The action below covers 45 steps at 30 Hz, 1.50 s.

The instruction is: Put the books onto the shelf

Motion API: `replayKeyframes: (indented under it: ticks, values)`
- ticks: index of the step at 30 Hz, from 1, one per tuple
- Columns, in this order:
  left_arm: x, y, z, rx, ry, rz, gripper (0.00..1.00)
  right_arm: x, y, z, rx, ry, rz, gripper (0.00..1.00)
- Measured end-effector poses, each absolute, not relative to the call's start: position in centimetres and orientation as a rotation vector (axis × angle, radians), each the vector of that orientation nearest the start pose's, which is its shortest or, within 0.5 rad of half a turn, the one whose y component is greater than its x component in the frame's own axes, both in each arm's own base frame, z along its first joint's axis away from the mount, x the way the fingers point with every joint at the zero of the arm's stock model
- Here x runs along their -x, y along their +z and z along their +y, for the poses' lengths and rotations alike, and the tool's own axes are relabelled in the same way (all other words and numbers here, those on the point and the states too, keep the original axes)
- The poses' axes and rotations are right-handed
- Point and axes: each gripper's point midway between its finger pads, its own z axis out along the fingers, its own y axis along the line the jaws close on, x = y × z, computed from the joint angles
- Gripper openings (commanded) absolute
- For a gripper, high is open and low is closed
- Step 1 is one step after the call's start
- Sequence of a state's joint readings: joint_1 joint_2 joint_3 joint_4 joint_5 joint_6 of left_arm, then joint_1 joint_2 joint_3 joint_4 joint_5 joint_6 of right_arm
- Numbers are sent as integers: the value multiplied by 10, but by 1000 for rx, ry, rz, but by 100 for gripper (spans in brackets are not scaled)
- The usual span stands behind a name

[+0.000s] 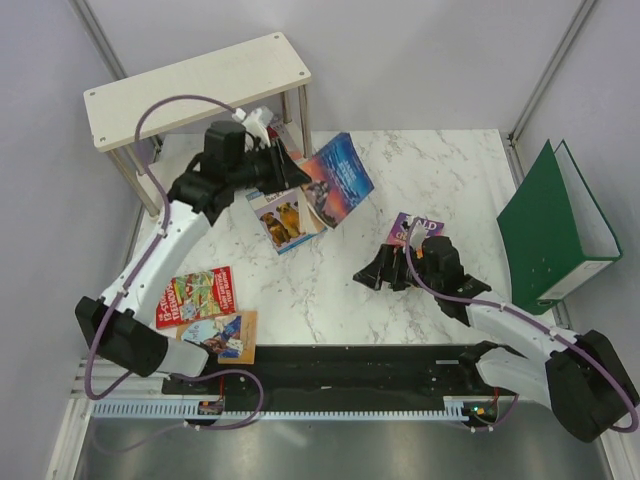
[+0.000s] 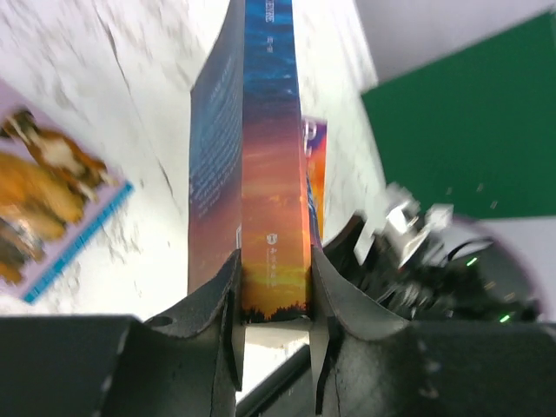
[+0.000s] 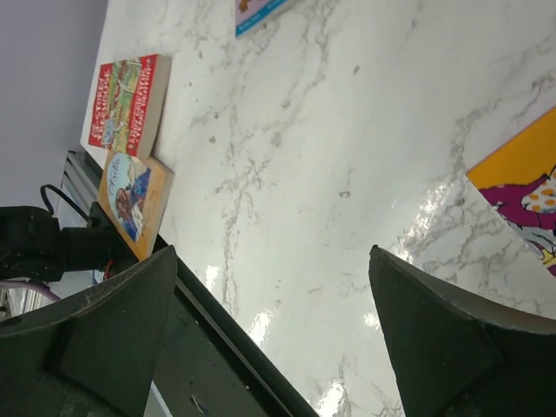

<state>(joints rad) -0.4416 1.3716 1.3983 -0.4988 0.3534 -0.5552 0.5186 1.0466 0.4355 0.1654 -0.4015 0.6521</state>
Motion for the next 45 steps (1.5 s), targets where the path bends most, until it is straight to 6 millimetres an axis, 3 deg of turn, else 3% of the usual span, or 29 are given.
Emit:
replayKeyframes:
  ticks: [6,10,13,16,22,38,45]
  values:
    - [-390,395,-199,-31,-971,1961,2,-212,75,231,81,1126,2272,98]
    - [-415,452,-155,29,-938,1808,2,-200,49,227,49,1136,2338,98]
    - [-423,473,-122,105,-902,1737,2,-201,48,230,54,1159,2324,98]
    - [-432,475,-88,224,-868,1694,2,-202,48,232,62,1175,2309,98]
    - [-440,445,-38,518,-779,1665,2,-202,47,236,72,1201,2286,98]
    - [-416,450,30,864,-506,1442,2,-205,48,239,82,1222,2269,98]
    - [-422,449,38,891,-473,1434,2,-205,48,240,84,1231,2267,98]
